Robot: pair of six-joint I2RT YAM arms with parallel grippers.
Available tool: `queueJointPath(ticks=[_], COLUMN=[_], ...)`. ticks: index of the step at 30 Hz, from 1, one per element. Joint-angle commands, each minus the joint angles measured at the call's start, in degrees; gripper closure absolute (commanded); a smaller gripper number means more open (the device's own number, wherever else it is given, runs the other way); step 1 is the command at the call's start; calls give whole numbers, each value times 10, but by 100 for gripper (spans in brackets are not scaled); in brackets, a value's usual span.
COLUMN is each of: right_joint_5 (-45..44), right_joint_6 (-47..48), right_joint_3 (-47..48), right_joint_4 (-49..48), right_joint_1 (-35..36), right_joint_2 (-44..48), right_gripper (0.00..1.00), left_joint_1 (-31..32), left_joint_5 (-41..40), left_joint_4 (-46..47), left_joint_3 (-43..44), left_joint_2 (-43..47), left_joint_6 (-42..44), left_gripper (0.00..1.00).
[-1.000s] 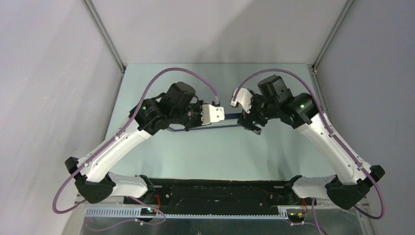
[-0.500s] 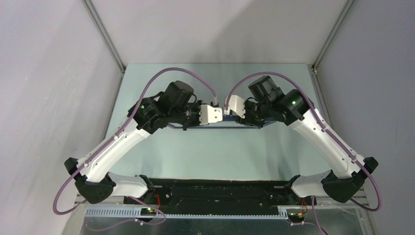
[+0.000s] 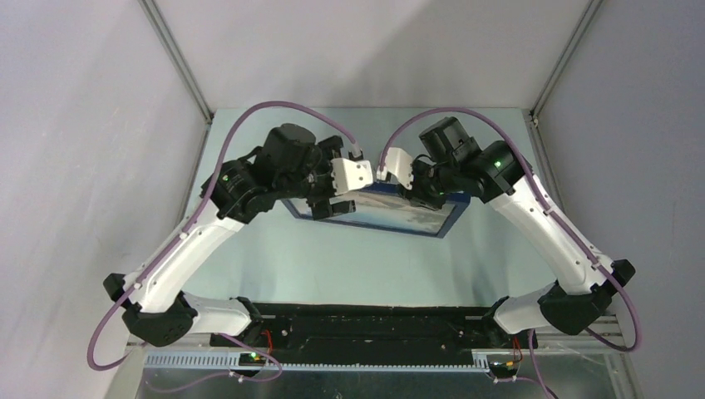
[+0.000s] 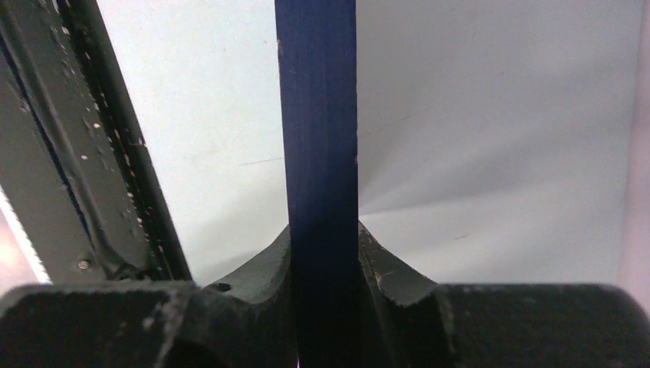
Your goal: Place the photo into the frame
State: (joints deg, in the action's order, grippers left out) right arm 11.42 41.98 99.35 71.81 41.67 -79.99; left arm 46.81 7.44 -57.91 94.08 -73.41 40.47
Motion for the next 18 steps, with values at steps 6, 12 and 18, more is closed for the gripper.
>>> queueJointPath(ticks=[6,12,18], right_joint_5=[80,163,227], right_joint_6=[-98,-197,-281], right_joint_3=[130,165,136], right_joint_4=[21,17,-33], right_joint_1=[-77,-160,-252], right_joint_2=[-53,-95,-109], right_gripper=[100,100,100], left_joint_1=[-59,-103,-142], left_joint_5=[-33,-15,13], left_joint_4=[28,39,64], left_joint_3=[64,31,-26], left_joint_2=[12,28,43], left_joint_6=[-66,-102,-170], left_gripper=[0,0,0])
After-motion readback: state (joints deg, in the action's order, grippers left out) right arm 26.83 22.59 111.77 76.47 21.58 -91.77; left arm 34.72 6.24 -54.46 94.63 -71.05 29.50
